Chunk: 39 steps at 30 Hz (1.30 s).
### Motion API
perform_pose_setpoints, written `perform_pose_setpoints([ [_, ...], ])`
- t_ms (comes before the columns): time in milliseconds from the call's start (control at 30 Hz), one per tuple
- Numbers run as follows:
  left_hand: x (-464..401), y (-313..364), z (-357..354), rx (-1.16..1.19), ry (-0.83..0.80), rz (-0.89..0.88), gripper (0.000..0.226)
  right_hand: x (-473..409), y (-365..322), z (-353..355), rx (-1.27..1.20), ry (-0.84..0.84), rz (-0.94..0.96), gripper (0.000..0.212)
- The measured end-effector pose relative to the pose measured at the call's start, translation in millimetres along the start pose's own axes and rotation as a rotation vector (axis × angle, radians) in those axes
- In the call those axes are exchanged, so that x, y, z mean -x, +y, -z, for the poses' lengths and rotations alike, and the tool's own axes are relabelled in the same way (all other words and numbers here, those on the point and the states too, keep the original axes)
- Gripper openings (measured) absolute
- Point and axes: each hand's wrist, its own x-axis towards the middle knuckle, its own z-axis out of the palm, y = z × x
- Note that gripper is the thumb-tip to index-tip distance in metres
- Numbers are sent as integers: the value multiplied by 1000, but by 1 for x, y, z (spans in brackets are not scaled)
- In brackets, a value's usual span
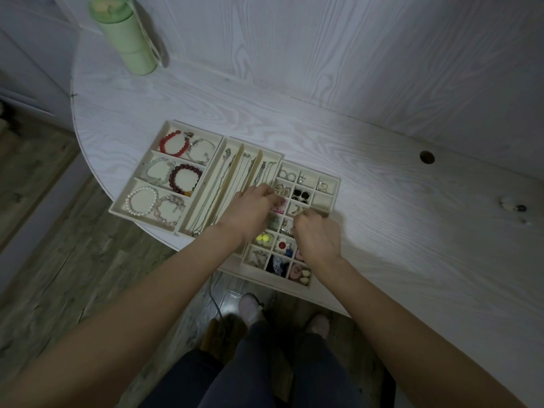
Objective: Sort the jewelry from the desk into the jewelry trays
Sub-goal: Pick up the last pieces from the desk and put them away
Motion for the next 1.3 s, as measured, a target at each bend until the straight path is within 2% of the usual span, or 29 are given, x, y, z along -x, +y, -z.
perform_pose_setpoints([
  [233,0,0,1,0,-4,4,51,3,0,6,11,-24,30,23],
  [533,2,2,2,-9,-7,4,51,1,3,-7,-21,79,18,16],
  [967,1,2,3,-32,-19,-2,56,-4,4,-3,-37,83,0,17],
  [1100,2,4,4,-40,-23,-7,53,-3,8,1,-116,69,-14,14],
  [1300,-6,24,18,-112,17,-18,39,-1,37,13,-433,110,-103,18],
])
